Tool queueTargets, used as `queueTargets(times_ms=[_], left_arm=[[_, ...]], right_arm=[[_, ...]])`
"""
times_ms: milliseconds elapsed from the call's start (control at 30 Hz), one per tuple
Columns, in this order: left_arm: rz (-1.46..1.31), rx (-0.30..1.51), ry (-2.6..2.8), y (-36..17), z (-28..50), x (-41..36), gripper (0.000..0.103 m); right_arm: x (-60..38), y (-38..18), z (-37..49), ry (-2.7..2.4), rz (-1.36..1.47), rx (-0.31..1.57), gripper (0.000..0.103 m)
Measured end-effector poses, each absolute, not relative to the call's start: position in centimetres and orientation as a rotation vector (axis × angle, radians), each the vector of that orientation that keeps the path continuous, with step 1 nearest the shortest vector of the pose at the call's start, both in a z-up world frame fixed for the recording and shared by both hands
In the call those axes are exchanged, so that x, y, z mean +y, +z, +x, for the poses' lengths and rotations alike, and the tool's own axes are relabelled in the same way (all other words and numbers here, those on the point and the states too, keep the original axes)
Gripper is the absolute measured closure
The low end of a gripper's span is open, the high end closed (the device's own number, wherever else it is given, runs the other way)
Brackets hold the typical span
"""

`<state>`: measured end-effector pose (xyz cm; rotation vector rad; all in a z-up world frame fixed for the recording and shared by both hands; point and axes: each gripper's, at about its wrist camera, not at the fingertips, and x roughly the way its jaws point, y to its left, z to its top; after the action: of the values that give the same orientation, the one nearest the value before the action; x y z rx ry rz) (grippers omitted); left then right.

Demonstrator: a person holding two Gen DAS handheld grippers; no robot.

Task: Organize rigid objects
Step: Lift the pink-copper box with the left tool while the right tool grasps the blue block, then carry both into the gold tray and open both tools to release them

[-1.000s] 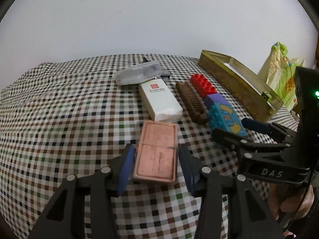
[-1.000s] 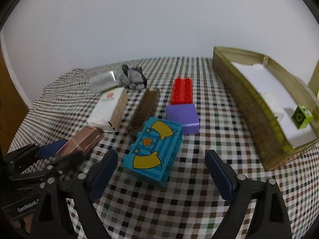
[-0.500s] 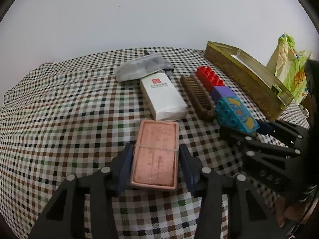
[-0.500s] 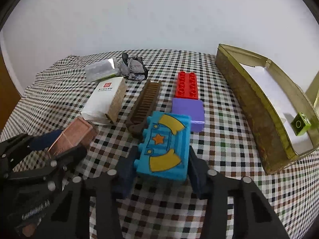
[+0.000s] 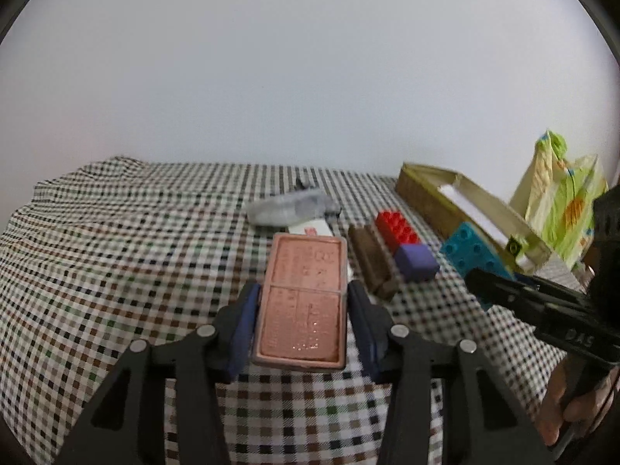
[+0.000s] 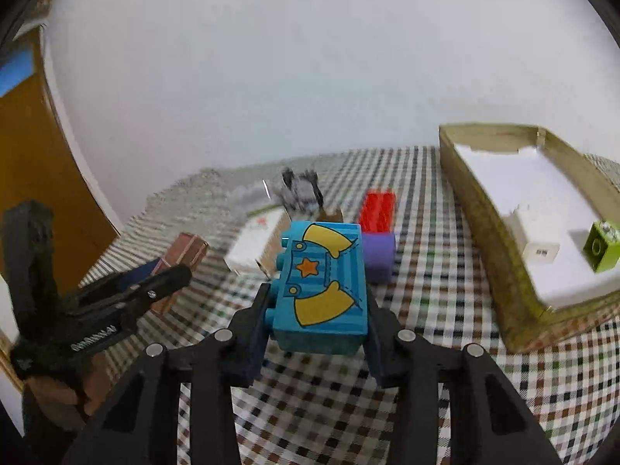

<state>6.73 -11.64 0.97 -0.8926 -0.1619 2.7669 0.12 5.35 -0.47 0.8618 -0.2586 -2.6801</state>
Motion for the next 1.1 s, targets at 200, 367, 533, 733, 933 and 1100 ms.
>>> queueTargets(times_ms=[200, 367, 533, 733, 933, 1100], left_arm=[[-0.807, -0.225, 2.795, 2.3, 6.3, -10.0, 0.058], [-0.771, -0.227, 2.796, 3.2, 5.3, -7.0, 0.058], [-0.753, -0.217, 2.784, 3.6, 4.2, -3.7, 0.058], [-0.747, -0.221, 2.744, 4.3, 2.9, 0.3, 0.058], [-0.740, -0.218, 2.700, 4.6, 1.8, 4.4, 0.058], [-0.734, -0.206, 2.668, 4.7, 1.0, 8.0, 0.058]], right_arm=[[7.4, 1.5, 1.7, -2.776, 0.670, -0.186, 0.058], [10.8, 2.0, 2.0, -2.830, 0.621, -0.217, 0.058], [14.3, 2.8, 1.9, -2.878, 0.562, -0.249, 0.058], [18.1, 3.1, 1.9, -2.970, 0.537, -0.231, 0.058], [22.2, 3.1, 1.1, -3.098, 0.527, -0.219, 0.058], [24.5, 2.9, 0.5, -3.130, 0.566, -0.241, 0.058]])
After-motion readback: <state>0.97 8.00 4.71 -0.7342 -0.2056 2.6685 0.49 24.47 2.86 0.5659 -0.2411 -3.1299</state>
